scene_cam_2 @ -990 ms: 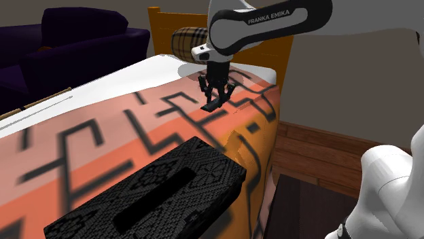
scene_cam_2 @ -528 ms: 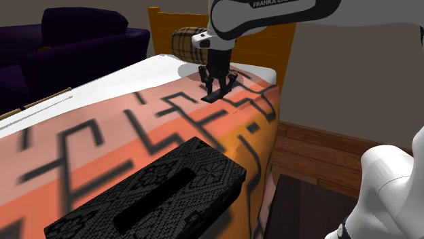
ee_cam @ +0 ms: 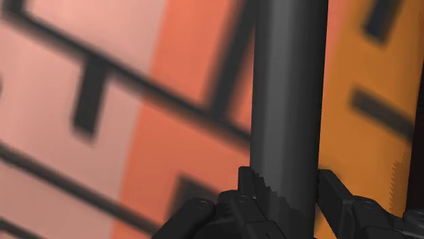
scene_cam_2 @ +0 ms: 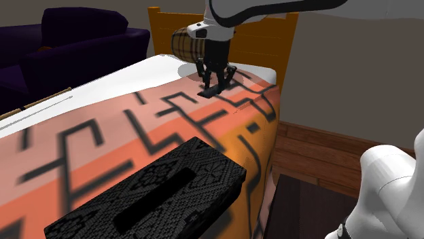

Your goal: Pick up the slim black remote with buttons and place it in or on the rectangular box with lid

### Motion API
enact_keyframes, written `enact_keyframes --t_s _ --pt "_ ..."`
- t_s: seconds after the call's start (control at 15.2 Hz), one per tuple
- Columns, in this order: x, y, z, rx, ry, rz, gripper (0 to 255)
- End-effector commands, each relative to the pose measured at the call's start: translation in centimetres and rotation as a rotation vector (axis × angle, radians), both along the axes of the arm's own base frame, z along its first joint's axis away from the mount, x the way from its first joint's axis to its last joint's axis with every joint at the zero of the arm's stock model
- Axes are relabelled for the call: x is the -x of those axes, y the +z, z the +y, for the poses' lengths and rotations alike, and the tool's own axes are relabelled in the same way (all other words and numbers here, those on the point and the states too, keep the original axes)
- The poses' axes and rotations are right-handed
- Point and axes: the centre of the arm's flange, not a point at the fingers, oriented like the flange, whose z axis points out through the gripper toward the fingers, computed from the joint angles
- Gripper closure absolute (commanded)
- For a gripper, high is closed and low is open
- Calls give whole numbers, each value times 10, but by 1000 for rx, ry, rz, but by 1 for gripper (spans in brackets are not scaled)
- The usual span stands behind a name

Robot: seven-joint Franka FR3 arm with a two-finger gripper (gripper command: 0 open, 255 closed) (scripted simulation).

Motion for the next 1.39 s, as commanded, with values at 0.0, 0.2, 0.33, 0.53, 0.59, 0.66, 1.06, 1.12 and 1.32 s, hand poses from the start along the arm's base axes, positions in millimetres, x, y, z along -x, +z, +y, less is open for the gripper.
enact_keyframes --t_s 0.0,0.2,0.33,0.53,0.59,0.66,1.06,1.12,1.32 --pt "4 -2 25 0 -1 0 255" --pt "10 -3 64 0 -1 0 255" --pt "14 -3 91 0 -1 0 255" --pt "20 -4 130 0 -1 0 255" --pt "22 -4 143 0 -1 0 255" --pt "24 -5 156 0 -1 0 255" --pt "36 -7 234 0 -1 0 255" --pt "38 -7 247 0 -1 0 255" --pt "44 -8 286 0 -1 0 255"
